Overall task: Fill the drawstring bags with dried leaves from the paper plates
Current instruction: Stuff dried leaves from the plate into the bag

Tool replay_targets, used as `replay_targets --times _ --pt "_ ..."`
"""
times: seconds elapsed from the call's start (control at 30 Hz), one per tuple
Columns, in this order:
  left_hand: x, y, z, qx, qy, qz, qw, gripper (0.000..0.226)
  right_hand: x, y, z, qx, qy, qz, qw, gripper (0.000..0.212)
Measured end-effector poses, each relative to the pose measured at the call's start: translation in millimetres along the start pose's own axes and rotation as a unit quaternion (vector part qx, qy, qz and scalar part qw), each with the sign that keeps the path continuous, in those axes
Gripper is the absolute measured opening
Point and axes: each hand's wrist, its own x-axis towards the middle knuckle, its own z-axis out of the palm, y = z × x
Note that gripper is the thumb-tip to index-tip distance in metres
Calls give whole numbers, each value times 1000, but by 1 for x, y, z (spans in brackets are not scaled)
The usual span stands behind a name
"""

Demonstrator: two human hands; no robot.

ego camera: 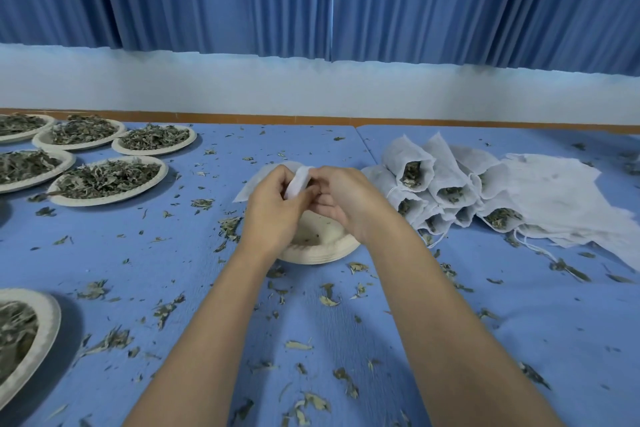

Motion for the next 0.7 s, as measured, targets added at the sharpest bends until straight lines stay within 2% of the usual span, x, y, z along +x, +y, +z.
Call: replay_targets --times 0.13,0.33,0.4,0.47,0.57,0.7 --pt "4 -2 -5 -35 24 -32 999 31 -7 -5 -6 60 -52 12 997 26" --pt "6 0 -9 -39 99 -57 993 31 -16 -8 7 -2 -58 -40 998 25" --pt "7 0 -11 -34 121 -61 990 34 -18 -11 7 -12 -33 -56 998 22" --pt "8 0 -12 -34 127 -70 989 35 -16 -11 3 -64 31 -87 994 25" --pt "8 0 -11 -32 110 -72 991 37 -7 0 -1 -245 132 -170 945 25" --pt "6 0 -9 -7 77 -56 995 40 -4 11 2 -324 153 -230 905 13"
